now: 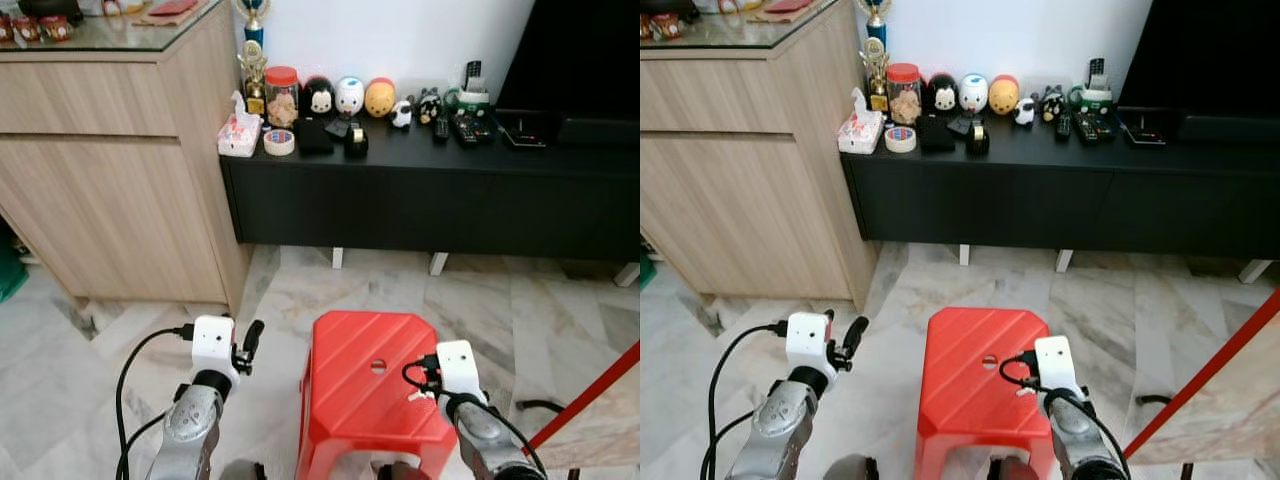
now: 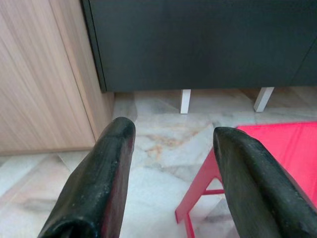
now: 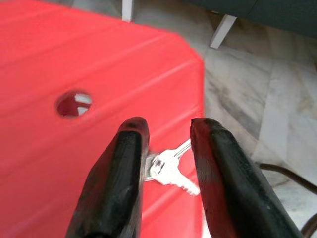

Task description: Hang keys on a hook

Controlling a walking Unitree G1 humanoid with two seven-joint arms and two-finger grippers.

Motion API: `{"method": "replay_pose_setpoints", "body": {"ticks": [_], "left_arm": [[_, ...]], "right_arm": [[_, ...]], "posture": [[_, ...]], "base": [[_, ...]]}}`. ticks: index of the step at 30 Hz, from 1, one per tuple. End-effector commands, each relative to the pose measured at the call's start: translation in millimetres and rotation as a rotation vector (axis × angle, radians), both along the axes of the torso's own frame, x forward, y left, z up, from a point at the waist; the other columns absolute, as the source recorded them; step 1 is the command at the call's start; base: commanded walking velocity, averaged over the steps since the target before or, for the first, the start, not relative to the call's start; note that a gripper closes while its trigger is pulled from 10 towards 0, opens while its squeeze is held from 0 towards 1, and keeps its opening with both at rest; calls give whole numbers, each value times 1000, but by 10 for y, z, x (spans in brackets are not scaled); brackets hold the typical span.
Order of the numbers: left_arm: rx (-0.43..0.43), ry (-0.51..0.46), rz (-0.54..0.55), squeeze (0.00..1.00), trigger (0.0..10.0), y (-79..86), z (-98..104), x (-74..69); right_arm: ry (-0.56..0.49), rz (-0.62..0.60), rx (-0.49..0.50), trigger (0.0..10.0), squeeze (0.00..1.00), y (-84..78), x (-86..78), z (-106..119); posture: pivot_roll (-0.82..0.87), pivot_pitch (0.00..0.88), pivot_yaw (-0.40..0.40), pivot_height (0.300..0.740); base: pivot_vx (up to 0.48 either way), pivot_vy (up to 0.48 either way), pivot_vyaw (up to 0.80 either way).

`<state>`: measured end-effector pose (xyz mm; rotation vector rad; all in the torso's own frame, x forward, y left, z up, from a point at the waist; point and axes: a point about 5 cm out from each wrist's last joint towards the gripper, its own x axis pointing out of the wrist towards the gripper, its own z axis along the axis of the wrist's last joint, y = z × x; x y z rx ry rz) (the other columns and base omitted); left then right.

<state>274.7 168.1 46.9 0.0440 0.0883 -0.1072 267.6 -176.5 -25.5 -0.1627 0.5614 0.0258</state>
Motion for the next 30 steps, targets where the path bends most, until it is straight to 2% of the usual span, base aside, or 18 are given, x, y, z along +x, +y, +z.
{"method": "replay_pose_setpoints", "body": {"ticks": [1, 13, 17, 19, 26, 30], "left_arm": [[-6, 3, 3, 0, 10000, 1, -18, -6], [-5, -4, -2, 0, 10000, -13, 1, 10], [-6, -9, -2, 0, 10000, -19, 10, 18], [-7, -11, -2, 0, 10000, -22, 17, 25], [-8, -16, -5, 0, 10000, -28, 25, 32], [-10, -18, -6, 0, 10000, -30, 28, 33]], "right_arm": [[-7, 2, 8, 10000, 0, 10, -20, -10], [-6, 24, -5, 10000, 0, 15, -37, -21], [-32, 40, 21, 10000, 0, 43, -26, -1], [-30, 36, 32, 10000, 0, 47, -28, -4], [-35, 11, 44, 10000, 0, 25, -32, -3], [-20, -47, 32, 10000, 0, -54, -37, -11]], "posture": [[35, 0, -57, 597], [33, 0, -54, 597], [34, 0, -55, 597], [34, 0, -54, 597], [33, 0, -54, 597], [33, 0, -54, 597]], "base": [[0, 0, 0], [0, 0, 0], [0, 0, 800], [0, 0, 703], [0, 0, 0], [0, 0, 0]]}}
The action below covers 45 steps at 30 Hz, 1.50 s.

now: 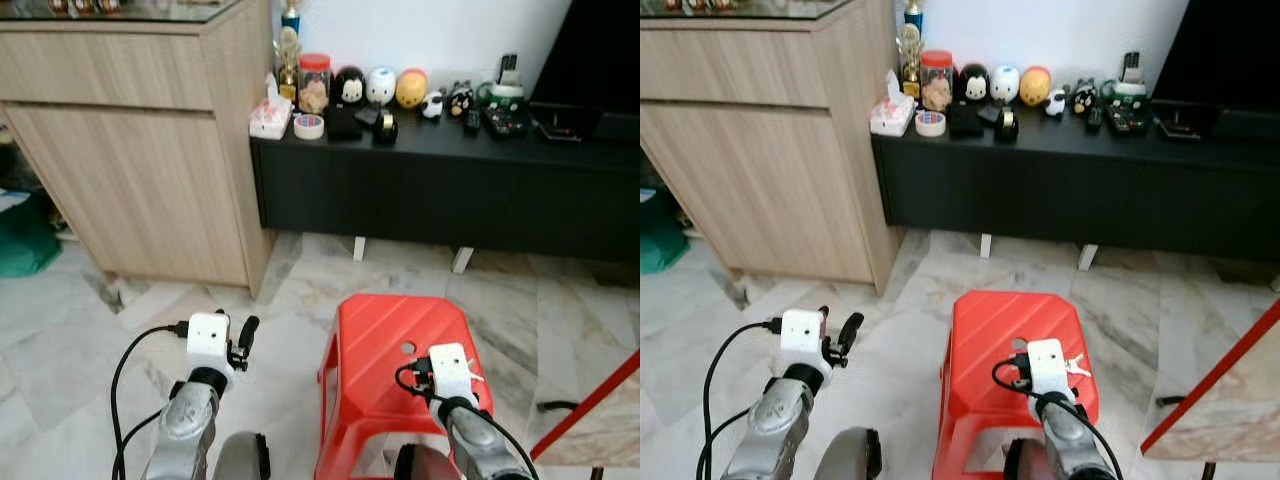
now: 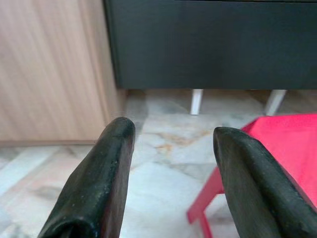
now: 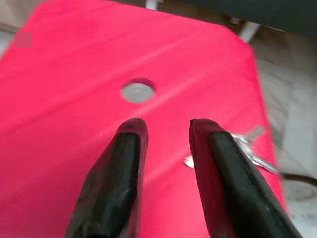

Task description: Hang keys on a hook

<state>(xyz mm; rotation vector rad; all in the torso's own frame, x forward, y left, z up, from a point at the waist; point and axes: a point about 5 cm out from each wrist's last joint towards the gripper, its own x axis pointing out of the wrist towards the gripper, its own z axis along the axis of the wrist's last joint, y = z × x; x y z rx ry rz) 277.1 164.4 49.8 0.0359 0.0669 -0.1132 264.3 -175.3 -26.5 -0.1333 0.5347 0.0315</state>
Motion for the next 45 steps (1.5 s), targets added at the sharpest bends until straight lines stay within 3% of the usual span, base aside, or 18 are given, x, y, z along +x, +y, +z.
{"method": "replay_pose_setpoints", "body": {"ticks": [1, 9, 31, 45], "left_arm": [[-2, 2, -1, 0, 10000, 7, 1, 10], [-9, -5, -5, 0, 10000, 7, 14, 14], [8, -10, -59, 0, 10000, -50, 13, 3], [14, -14, -76, 0, 10000, -61, 12, -2]], "right_arm": [[10, -69, 3, 10000, 0, -94, -1, 1], [-8, -177, 60, 10000, 0, -187, 27, 35], [-34, -185, 73, 10000, 0, -170, 39, 54], [-33, -274, 89, 10000, 0, -259, 14, 45]], "posture": [[33, 0, -54, 597], [37, 0, -52, 597], [44, 0, -50, 597], [45, 0, -48, 597]], "base": [[0, 0, 0], [0, 0, 0], [0, 0, 255], [321, 0, 0]]}}
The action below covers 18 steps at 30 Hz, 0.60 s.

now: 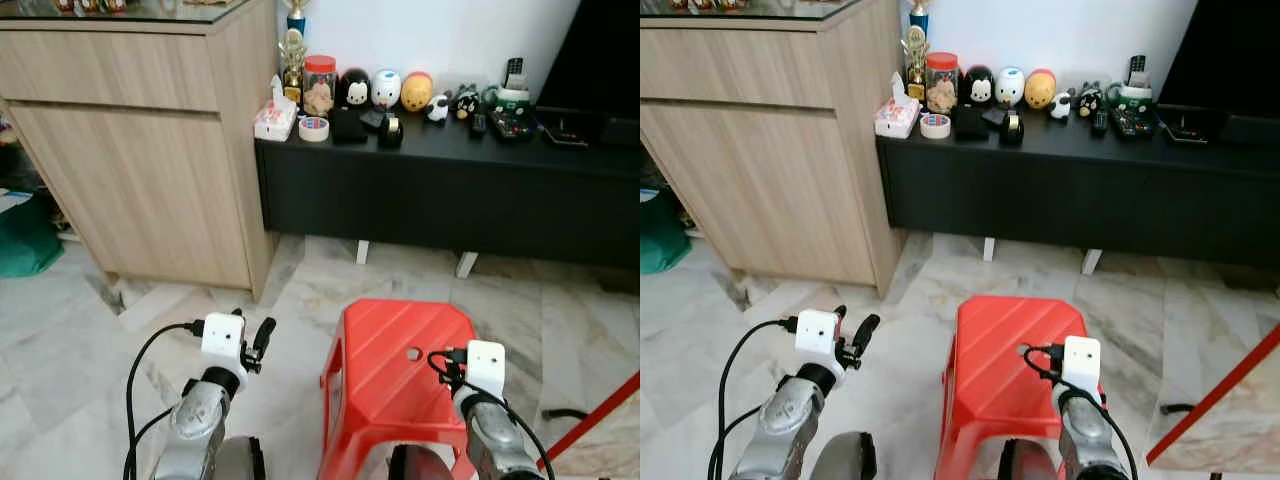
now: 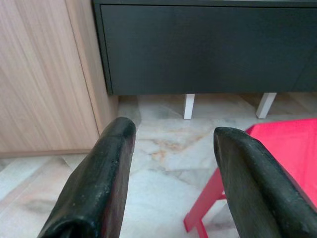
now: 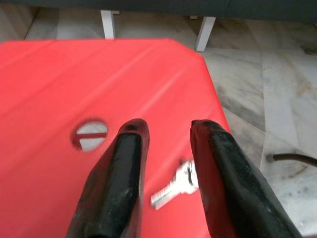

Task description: Hang keys on a hook

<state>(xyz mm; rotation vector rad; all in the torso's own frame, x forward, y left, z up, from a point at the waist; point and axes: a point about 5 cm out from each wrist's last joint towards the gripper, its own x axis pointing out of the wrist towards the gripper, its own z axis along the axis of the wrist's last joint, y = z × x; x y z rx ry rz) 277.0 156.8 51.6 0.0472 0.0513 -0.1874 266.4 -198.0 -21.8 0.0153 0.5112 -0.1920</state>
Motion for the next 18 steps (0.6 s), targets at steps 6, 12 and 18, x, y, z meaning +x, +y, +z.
{"method": "replay_pose_setpoints", "body": {"ticks": [6, 12, 18], "left_arm": [[9, 1, 1, 0, 10000, 13, -15, -8], [15, 9, 5, 0, 10000, 26, -42, -24], [17, 15, 9, 0, 10000, 41, -63, -47]], "right_arm": [[3, -23, 2, 10000, 0, -36, -10, -3], [5, -27, -1, 10000, 0, -35, -20, -11], [8, -27, 3, 10000, 0, -14, -39, -28]], "posture": [[45, 0, -48, 597], [44, 0, -49, 597], [44, 0, -49, 597]], "base": [[331, 0, 0], [42, 0, 0], [0, 0, 0]]}}
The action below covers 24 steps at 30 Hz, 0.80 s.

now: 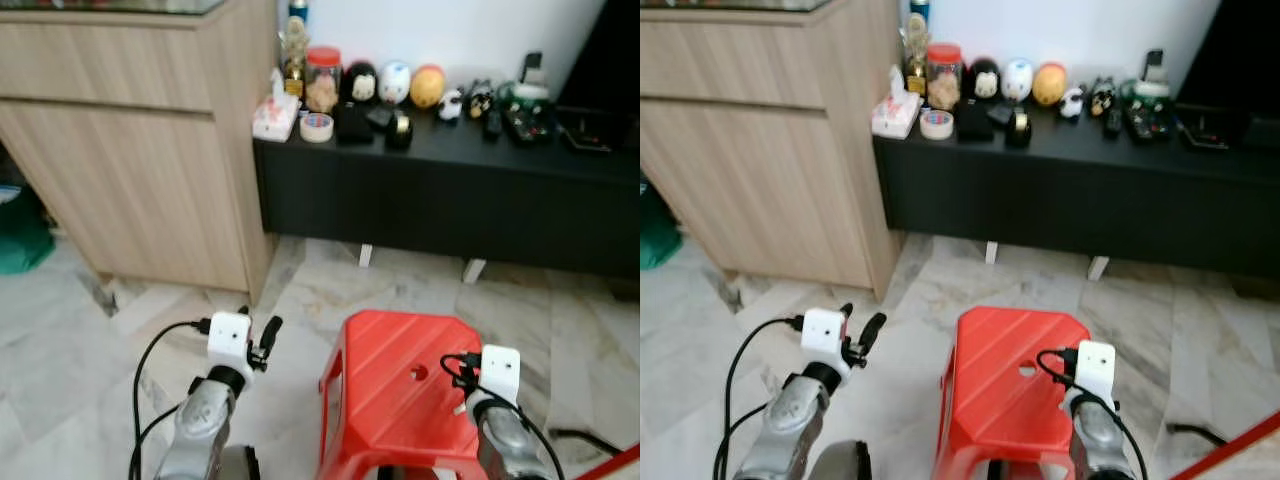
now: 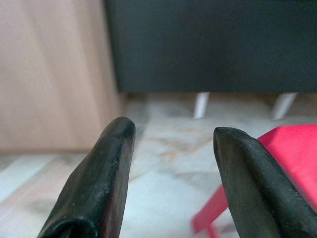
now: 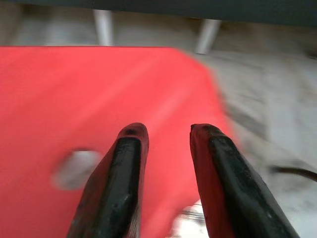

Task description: Hang keys on a hook

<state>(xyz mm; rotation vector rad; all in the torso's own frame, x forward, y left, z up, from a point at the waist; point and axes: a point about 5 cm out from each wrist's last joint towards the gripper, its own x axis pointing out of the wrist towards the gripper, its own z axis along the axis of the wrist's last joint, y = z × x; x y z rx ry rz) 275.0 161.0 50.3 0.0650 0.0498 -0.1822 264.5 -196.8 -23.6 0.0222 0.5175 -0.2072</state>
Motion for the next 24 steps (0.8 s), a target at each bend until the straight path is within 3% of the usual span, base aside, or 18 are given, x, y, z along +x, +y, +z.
{"method": "replay_pose_setpoints", "body": {"ticks": [1, 6, 13, 14, 24], "left_arm": [[2, 20, 3, 0, 10000, 1, -55, -32], [8, 19, -1, 0, 10000, -1, -54, -31], [12, 16, -3, 0, 10000, -2, -48, -26], [13, 16, -3, 0, 10000, -1, -47, -27], [24, 19, -8, 0, 10000, 8, -46, -30]], "right_arm": [[3, -10, 0, 10000, 0, -18, -25, -15], [20, -7, -7, 10000, 0, -21, -36, -29], [71, -7, -30, 10000, 0, -148, -54, -43], [73, 2, -23, 10000, 1000, -152, -51, -41], [112, 104, -49, 10000, 1000, -162, -25, -33]], "posture": [[44, 0, -49, 597], [46, 0, -48, 597], [46, 0, -48, 597], [46, 0, -47, 597], [49, 0, -44, 597]], "base": [[0, 0, 0], [0, 0, 0], [0, 0, 0], [0, 0, 0], [0, 0, 0]]}}
